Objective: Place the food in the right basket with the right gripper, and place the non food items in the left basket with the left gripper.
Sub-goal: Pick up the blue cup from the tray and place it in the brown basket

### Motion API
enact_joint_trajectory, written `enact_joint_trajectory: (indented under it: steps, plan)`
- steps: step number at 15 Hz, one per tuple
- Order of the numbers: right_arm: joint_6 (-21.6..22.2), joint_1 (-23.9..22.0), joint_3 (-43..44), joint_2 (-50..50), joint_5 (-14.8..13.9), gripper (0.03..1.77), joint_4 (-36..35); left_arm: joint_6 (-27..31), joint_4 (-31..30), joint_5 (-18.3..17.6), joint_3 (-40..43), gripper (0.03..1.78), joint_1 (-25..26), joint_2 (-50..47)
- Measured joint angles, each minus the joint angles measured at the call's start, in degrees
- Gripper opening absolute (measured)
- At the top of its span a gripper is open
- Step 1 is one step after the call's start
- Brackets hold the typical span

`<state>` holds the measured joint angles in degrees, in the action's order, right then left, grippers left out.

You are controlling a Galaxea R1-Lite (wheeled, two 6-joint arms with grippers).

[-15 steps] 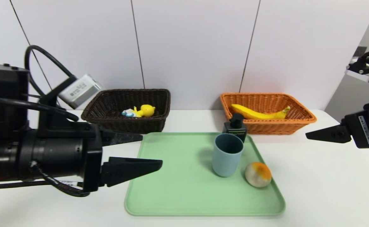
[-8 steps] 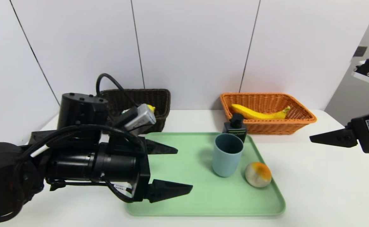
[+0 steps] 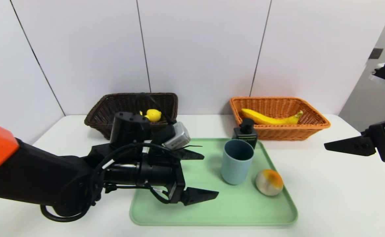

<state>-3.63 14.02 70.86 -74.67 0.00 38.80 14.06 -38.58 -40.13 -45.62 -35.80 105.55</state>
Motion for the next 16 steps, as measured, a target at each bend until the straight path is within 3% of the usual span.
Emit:
enact_joint_trajectory:
  steps: [16]
  plan:
    - [-0.17, -0.07, -2.34, 3.25, -0.05, 1.69, 0.2, -0.78, -1.32, 0.34, -13.03, 1.69, -2.34, 12.59]
